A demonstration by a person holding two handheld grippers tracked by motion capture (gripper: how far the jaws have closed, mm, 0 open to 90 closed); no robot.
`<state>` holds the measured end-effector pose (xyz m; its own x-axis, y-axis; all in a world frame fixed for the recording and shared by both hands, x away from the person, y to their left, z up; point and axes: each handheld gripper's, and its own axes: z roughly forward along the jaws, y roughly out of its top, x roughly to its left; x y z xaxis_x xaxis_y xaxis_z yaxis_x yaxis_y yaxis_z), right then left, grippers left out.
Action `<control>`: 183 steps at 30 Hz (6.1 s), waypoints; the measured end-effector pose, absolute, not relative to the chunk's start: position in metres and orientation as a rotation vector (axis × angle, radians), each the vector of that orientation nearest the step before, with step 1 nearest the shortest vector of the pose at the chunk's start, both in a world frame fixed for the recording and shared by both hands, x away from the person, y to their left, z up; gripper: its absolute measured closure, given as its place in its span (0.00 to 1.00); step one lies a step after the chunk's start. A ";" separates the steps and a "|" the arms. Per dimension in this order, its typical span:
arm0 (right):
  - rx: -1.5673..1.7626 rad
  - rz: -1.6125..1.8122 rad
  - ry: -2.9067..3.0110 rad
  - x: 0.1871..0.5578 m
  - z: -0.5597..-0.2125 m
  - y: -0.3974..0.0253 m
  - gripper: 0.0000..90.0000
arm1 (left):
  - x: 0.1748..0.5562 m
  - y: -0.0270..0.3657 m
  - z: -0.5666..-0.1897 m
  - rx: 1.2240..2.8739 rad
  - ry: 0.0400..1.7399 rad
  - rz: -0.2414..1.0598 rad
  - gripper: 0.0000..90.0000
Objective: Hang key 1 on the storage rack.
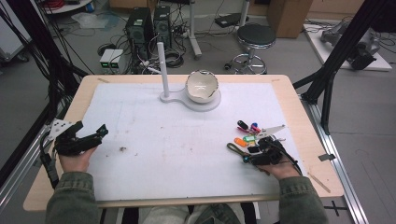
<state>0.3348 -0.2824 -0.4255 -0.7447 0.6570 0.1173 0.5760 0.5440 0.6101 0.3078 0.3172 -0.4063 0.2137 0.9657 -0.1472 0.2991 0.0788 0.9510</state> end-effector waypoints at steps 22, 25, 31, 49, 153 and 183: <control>1.066 0.954 2.637 0.333 -0.423 -0.280 0.81 | 0.307 0.318 -0.406 1.427 1.282 0.792 0.06; 1.056 0.965 2.635 0.333 -0.422 -0.278 0.81 | 0.307 0.318 -0.406 1.431 1.280 0.791 0.06; 1.084 0.990 2.615 0.334 -0.420 -0.276 0.81 | 0.307 0.319 -0.406 1.409 1.284 0.781 0.06; 1.065 1.136 2.506 0.347 -0.381 -0.255 0.81 | 0.303 0.323 -0.406 1.360 1.289 0.760 0.06; 0.945 1.251 2.504 0.473 -0.232 -0.059 0.81 | 0.303 0.329 -0.408 1.295 1.299 0.726 0.06; 1.015 1.132 2.472 0.501 -0.258 -0.039 0.81 | 0.302 0.328 -0.408 1.303 1.295 0.717 0.06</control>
